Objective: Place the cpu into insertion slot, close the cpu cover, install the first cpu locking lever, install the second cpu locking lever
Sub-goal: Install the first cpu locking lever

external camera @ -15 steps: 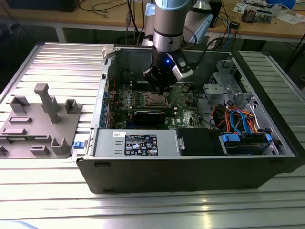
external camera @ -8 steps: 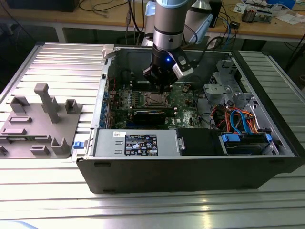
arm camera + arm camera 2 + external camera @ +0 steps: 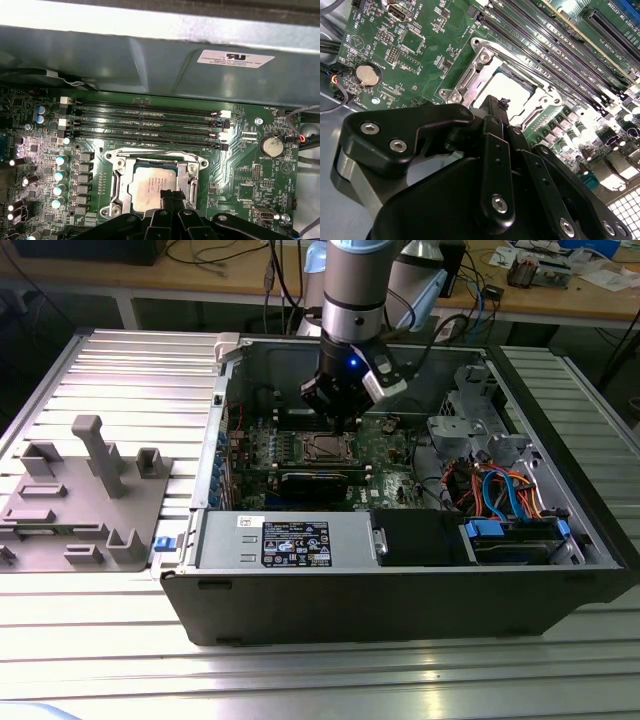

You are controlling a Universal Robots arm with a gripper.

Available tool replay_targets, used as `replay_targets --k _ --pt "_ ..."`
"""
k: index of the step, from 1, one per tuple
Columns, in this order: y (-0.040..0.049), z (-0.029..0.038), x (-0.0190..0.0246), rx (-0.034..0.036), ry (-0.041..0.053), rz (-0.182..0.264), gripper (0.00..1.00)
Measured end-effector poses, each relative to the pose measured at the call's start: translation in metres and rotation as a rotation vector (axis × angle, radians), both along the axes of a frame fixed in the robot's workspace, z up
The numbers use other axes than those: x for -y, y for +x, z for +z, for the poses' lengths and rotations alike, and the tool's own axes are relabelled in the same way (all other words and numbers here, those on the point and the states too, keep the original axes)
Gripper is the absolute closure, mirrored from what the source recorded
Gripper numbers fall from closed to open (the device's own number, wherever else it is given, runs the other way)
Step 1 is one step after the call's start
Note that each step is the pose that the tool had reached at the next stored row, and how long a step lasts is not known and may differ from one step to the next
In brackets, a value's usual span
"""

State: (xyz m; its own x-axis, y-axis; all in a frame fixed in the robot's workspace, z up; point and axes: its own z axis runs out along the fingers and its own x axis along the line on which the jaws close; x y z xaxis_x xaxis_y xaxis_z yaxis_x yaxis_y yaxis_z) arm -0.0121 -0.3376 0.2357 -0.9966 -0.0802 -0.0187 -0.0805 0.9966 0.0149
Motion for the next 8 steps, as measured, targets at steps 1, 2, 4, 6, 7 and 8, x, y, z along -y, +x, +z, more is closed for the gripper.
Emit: replay_targets --k 1,2,4,6,7,8 --pt "0.0000 0.0003 0.0000 0.0000 0.0000 0.000 0.89" --pt "0.0000 0.0007 0.0000 0.0000 0.0000 0.000 0.89" --pt "0.0000 0.0013 0.0000 0.0000 0.0000 0.000 0.89" --pt "0.0000 0.0023 0.0000 -0.0001 0.0002 0.000 0.89" --pt "0.0000 0.0027 0.0001 -0.0001 0.0002 0.000 0.89" --pt "0.0000 0.0032 0.0001 -0.0001 0.0002 0.000 0.89"
